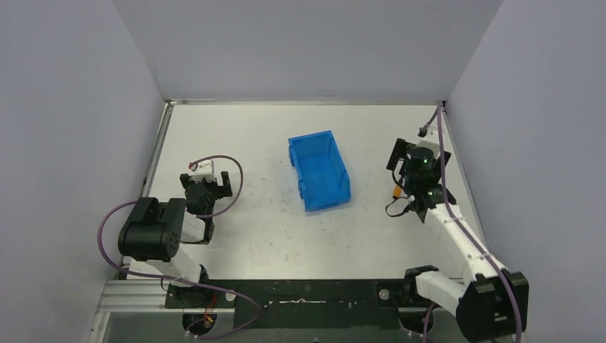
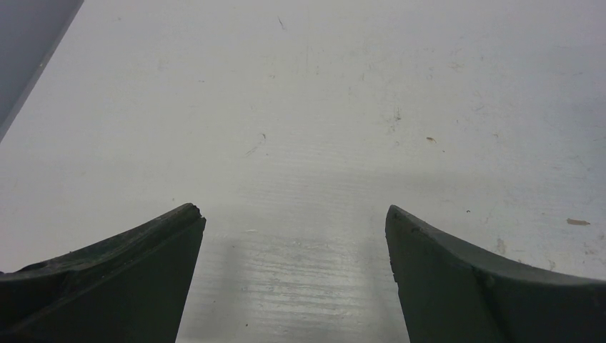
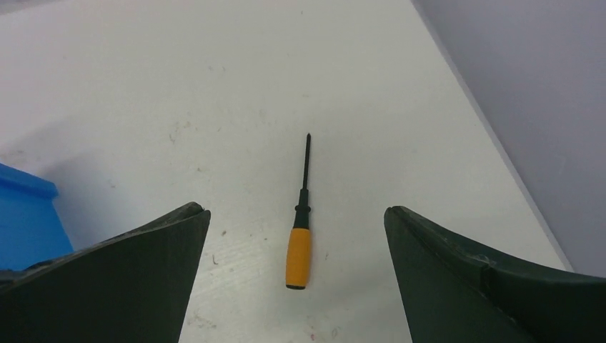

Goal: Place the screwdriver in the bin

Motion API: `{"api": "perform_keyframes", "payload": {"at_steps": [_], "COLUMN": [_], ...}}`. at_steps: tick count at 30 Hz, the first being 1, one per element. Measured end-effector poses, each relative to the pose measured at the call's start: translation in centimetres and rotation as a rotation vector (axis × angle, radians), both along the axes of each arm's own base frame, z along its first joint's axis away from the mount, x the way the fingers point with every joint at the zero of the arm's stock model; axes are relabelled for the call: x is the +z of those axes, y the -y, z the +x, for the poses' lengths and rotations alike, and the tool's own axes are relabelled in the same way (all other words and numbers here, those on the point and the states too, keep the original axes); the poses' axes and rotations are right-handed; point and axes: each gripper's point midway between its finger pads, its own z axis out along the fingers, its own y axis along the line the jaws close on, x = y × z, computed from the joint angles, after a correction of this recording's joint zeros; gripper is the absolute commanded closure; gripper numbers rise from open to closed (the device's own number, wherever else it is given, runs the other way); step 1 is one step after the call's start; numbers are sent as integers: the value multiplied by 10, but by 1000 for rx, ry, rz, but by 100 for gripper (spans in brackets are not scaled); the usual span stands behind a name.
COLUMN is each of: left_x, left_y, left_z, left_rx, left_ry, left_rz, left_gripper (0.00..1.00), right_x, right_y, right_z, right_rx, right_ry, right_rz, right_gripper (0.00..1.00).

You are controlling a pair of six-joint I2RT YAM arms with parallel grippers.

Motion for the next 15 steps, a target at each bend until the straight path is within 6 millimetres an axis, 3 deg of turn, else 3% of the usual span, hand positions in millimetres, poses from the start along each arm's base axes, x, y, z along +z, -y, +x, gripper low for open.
{"api": "perform_keyframes", "payload": {"at_steps": [3,4,9,15], "left_x": [0,0,0,0], "left_y": [0,0,0,0], "left_z": [0,0,0,0], "left_rx": [0,0,0,0], "left_ry": [0,0,0,0], "left_rz": [0,0,0,0], "left_gripper": [3,3,3,3], "right_x": [-29,-48,-112,-169], "right_y": [-2,-3,11,8], "right_z": [18,19,16,9], "right_rx": [21,35,30,59], "right_ry": [-143,-215,-439,-610], "right_rz": [-1,7,67,145], "right_gripper": [8,11,29,57]}}
